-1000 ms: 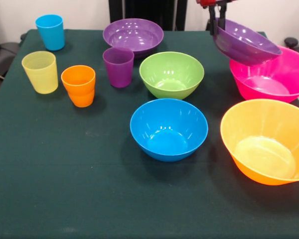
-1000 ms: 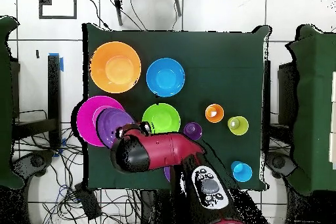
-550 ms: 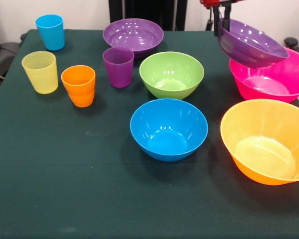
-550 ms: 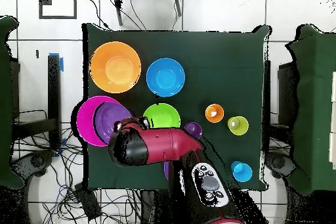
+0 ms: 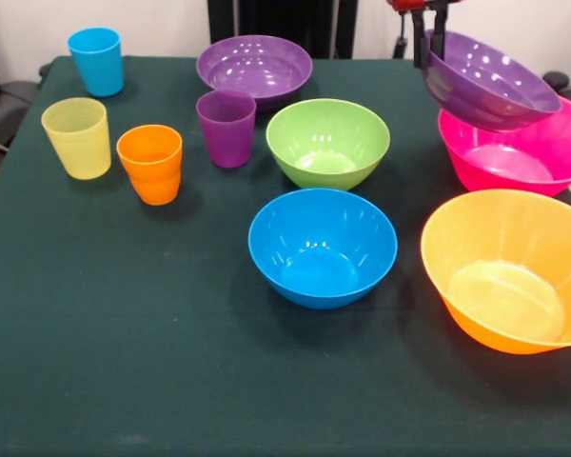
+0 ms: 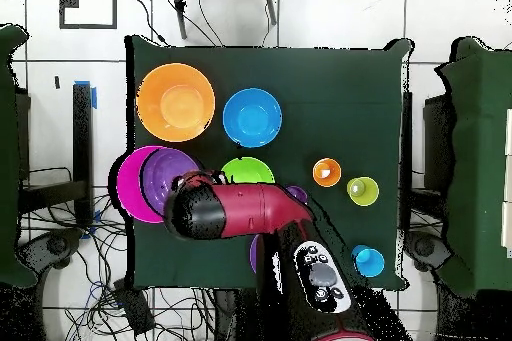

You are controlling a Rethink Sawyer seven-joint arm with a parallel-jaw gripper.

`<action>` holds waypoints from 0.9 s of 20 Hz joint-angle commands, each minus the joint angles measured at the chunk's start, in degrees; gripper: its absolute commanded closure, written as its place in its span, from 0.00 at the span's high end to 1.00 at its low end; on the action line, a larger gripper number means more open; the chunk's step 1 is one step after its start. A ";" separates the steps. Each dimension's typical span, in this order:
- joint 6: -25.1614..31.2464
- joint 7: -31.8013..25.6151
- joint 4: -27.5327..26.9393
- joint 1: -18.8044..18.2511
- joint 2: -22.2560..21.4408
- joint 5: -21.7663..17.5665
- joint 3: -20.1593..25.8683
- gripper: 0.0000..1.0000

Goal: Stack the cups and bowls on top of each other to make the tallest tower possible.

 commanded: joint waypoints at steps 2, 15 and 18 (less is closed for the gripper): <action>9.00 4.81 -4.92 -0.49 -0.36 1.37 0.26 0.00; 11.16 -5.40 -1.29 -12.13 -3.87 -4.32 4.65 0.00; 12.53 -7.93 -1.40 -14.98 -4.74 -4.43 6.45 0.00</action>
